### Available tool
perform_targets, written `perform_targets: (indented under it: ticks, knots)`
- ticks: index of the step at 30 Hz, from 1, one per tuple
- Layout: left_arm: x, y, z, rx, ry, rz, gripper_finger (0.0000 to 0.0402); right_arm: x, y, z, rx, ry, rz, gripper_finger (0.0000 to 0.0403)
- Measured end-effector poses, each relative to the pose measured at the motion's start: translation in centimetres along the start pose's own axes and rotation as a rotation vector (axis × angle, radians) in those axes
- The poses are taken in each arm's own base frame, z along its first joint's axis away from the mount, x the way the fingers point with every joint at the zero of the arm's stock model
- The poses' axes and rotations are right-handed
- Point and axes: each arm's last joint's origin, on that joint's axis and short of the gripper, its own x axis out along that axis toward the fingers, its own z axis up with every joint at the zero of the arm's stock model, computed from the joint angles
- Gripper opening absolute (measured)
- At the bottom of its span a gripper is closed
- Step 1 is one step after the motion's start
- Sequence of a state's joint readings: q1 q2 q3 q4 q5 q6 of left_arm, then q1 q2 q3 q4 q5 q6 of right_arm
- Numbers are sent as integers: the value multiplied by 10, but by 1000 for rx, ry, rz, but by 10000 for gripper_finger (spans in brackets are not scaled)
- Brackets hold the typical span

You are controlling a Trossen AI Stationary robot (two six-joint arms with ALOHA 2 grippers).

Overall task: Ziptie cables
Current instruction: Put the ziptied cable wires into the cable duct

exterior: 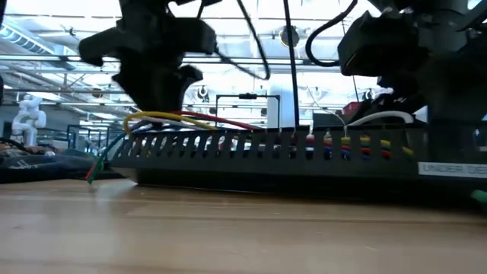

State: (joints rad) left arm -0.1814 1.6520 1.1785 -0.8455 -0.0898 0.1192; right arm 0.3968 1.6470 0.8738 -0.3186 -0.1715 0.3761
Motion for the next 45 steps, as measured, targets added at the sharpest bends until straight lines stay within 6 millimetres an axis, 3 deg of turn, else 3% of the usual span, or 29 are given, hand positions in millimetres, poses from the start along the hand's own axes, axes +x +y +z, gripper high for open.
perform_targets:
  ticks: [13,24,28,33,36,40,43,45]
  knots:
    - [4,-6,-6,33,34,-56,180,3,11,-2,-118,-31,-147,167]
    - [-5,-16,2,39,11,-73,180,-31,31,27,-241,65,-174,167]
    - [-5,-16,0,41,31,-53,180,-36,28,24,-283,126,-225,167]
    - [-7,-8,-18,95,221,110,180,-43,12,21,-254,176,-458,167]
    - [-20,0,-28,112,284,163,180,-50,2,24,-171,146,-477,167]
    - [-53,10,-33,43,235,214,180,-62,-7,20,-111,112,-498,167]
    - [-84,17,-30,-95,73,243,180,-69,-15,9,-52,88,-556,167]
    - [-104,19,-25,-217,-131,204,180,-72,-21,-4,4,83,-565,167]
